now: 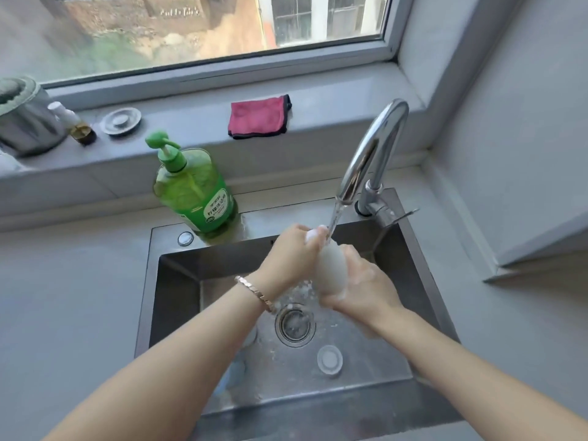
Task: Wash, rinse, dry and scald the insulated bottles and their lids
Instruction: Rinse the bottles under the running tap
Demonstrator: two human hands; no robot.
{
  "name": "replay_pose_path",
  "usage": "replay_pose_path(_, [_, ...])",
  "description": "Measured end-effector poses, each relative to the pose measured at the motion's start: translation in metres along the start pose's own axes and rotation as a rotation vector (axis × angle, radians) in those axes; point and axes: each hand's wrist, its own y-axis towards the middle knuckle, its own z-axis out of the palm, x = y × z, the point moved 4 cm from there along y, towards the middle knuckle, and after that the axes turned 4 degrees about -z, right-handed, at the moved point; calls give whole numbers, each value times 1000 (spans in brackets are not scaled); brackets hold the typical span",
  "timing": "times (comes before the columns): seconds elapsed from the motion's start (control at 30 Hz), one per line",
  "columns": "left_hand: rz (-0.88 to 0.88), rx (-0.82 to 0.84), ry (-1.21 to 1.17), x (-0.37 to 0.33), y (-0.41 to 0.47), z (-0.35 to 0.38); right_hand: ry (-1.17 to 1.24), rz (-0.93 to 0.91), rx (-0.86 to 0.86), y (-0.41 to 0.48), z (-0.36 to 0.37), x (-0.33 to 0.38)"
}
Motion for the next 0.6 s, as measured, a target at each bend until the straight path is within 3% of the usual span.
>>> replay_pose_path(0.07, [-49,22,-103,2,3,9,-96,-18,-30,4,-2,-3])
replay_pose_path(0.13, [35,-8,-164,6,2,15,-50,-3,35,7,-6,-12])
replay_pose_path(0.3, [344,120,3,28,-12,13,437,-13,289,11,-6,-30])
replay_pose_path(0.37, [385,112,37,33,-15,12,484,-15,297,11,-4,-32])
replay_pose_path(0.43, [244,73,-27,29,-15,14,298,-9,252,9,-6,-31])
replay_pose_path(0.53, [-110,23,-117,26,0,22,-214,-117,210,6,-8,-18])
replay_pose_path(0.6, [-302,-11,55,31,11,26,-389,-191,144,4,-6,-9])
